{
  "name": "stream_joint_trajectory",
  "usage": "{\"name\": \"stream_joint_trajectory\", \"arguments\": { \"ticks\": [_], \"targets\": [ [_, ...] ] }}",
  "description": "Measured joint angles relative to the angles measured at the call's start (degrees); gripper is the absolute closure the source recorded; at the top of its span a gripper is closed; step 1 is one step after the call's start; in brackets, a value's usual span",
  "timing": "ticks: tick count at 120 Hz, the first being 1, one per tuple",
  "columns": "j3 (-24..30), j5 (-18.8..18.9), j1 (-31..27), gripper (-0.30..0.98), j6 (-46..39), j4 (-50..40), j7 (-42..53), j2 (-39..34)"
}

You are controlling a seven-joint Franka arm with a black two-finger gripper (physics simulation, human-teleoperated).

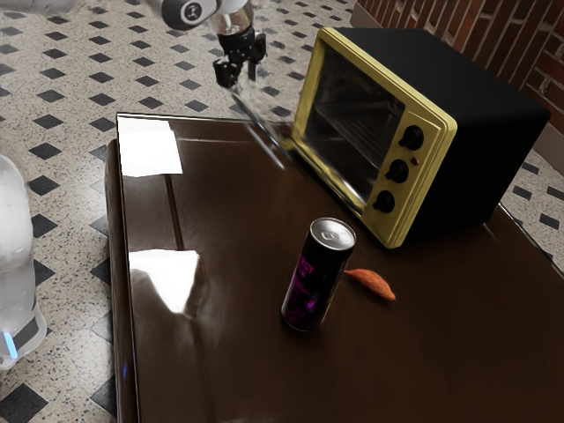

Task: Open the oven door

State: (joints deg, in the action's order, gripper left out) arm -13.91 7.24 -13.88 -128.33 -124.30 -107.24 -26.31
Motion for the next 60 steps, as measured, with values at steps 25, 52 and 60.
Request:
{"name": "stream_joint_trajectory", "arguments": {
  "ticks": [25,52,60],
  "targets": [
    [15.9,-3.4,-8.9,0.02,8.0,15.7,-2.4,1.3],
    [21.2,-7.3,11.0,0.0,28.5,32.0,-9.7,13.9],
    [20.9,-7.8,12.1,0.0,31.2,29.4,-11.4,13.9]
  ]
}}
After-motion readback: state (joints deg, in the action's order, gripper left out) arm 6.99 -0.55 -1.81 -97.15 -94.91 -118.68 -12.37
